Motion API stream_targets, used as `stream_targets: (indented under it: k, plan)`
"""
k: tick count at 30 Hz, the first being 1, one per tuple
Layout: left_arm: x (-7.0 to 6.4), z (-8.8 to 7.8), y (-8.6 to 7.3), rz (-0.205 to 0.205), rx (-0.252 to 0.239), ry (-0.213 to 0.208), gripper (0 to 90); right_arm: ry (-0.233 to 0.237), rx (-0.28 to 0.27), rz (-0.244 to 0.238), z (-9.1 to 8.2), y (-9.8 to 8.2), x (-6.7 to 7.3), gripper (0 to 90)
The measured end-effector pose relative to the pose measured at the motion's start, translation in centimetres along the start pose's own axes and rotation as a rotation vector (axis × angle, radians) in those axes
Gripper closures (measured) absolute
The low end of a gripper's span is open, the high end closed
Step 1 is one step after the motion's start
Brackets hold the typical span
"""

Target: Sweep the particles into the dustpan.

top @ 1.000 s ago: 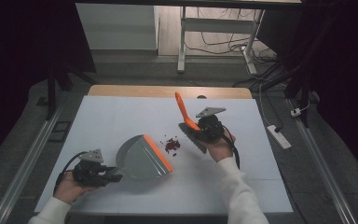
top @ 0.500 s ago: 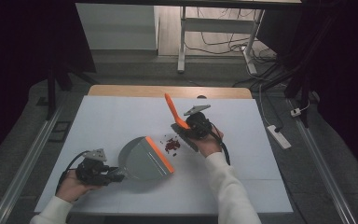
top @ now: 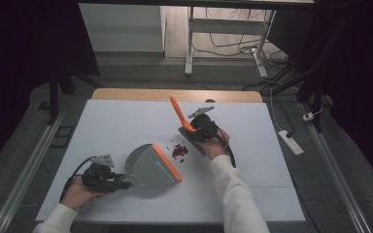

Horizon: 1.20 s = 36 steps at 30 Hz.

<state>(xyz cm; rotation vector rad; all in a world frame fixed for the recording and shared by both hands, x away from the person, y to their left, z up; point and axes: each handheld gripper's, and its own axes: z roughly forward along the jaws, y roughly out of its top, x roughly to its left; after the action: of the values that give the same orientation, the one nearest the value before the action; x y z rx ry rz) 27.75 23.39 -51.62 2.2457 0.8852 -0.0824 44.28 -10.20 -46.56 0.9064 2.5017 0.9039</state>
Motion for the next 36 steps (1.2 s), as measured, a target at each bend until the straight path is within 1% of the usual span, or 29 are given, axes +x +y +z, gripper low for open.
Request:
stream_targets:
  k: [1, 2, 5, 7, 8, 13, 17, 26, 29, 32, 36]
  plan:
    - [0.0, 0.0, 0.0, -0.001, 0.002, -0.001, 61.5, -0.001, 0.003, -0.008, 0.2, 0.1, -0.1, 70.2]
    - [0.1, 0.0, 0.0, -0.001, 0.003, 0.0, 61.5, -0.004, 0.004, -0.004, 0.4, 0.1, 0.0, 70.2]
    - [0.1, 0.0, 0.0, -0.004, 0.001, -0.001, 61.5, 0.007, 0.013, 0.003, 1.0, 0.2, 0.0, 70.2]
    - [0.1, 0.0, 0.0, -0.006, -0.002, -0.007, 61.5, 0.014, 0.019, -0.007, 1.4, 0.4, 0.3, 70.2]
    - [0.1, 0.0, 0.0, -0.006, -0.001, -0.008, 61.5, 0.017, 0.022, -0.015, 1.6, 0.5, 0.7, 70.2]
    - [0.1, 0.2, 0.0, -0.003, 0.004, -0.008, 61.5, 0.023, 0.035, -0.034, 2.0, 0.8, 1.4, 70.3]
    - [0.1, 0.2, 0.0, -0.005, 0.004, -0.009, 61.5, 0.029, 0.04, -0.046, 2.1, 0.8, 1.9, 70.3]
    - [0.1, 0.2, 0.0, -0.006, 0.006, -0.011, 61.5, 0.045, 0.051, -0.089, 2.3, 0.9, 3.0, 70.2]
    - [0.1, 0.2, 0.0, -0.007, 0.006, -0.01, 61.4, 0.038, 0.061, -0.122, 2.2, 0.9, 3.5, 70.2]
    - [0.1, 0.2, 0.0, -0.006, 0.008, -0.01, 61.5, 0.069, 0.058, -0.116, 2.1, 0.9, 3.6, 70.3]
    - [0.0, 0.3, 0.0, -0.007, 0.007, -0.01, 61.4, 0.07, 0.06, -0.124, 2.2, 1.0, 4.1, 70.2]
